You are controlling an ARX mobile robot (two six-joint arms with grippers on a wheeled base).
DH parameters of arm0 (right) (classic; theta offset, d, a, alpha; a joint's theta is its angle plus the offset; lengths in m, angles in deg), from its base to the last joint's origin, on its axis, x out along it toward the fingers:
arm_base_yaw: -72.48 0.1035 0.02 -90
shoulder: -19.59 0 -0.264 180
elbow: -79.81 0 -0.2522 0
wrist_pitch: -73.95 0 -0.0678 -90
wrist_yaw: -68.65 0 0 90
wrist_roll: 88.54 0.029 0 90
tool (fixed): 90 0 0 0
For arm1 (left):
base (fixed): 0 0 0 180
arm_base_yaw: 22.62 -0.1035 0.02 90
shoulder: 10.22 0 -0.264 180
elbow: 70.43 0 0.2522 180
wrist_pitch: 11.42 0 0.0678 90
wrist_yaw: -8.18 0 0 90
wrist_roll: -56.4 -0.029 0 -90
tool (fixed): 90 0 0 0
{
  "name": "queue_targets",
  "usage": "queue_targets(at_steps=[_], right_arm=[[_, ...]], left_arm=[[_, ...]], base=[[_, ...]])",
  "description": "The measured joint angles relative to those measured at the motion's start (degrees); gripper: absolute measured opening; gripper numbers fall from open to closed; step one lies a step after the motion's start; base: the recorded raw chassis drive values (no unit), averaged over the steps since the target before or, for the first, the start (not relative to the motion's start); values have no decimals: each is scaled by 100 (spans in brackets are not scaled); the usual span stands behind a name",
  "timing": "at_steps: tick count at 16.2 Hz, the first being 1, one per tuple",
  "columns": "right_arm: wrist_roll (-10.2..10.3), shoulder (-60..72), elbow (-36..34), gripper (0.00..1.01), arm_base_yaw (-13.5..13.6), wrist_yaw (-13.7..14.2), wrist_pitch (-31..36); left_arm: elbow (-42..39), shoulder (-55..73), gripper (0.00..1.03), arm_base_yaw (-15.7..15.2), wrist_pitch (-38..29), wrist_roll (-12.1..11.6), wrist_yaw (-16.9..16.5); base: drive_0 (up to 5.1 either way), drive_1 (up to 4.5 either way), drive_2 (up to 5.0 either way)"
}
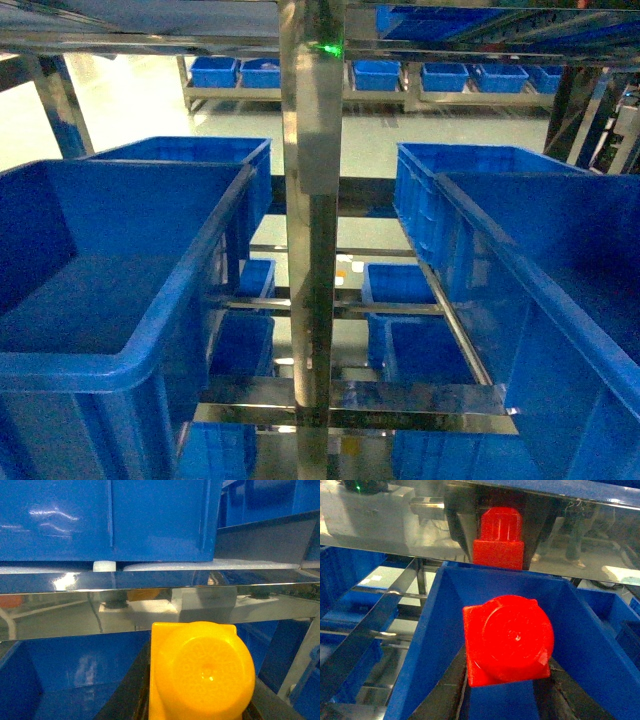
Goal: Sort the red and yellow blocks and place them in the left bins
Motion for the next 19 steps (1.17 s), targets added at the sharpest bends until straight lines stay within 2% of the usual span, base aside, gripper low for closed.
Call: queue_targets(at_steps=[2,5,8,11,15,19], right_arm=[[66,0,39,28,-44,-74,-232],[498,212,302,28,-321,-382,-1014],[778,719,505,28,-463,-501,-1460],[824,1307,664,28,-457,-546,-1475],[745,2055,946,28,-372,-136,-1416],[772,2861,1646,28,-267,315,-1526]], left_arm=[[0,-2,27,2,0,0,0],[0,-2,27,0,2,0,0],[0,-4,27,2,2,0,0],[0,-9,27,0,0,0,-2],[0,-11,27,2,0,-2,0],[0,-11,27,0,4,0,0]], base=[[0,0,0],[0,0,0],[0,0,0],[0,0,0],[0,0,0],[0,0,0]])
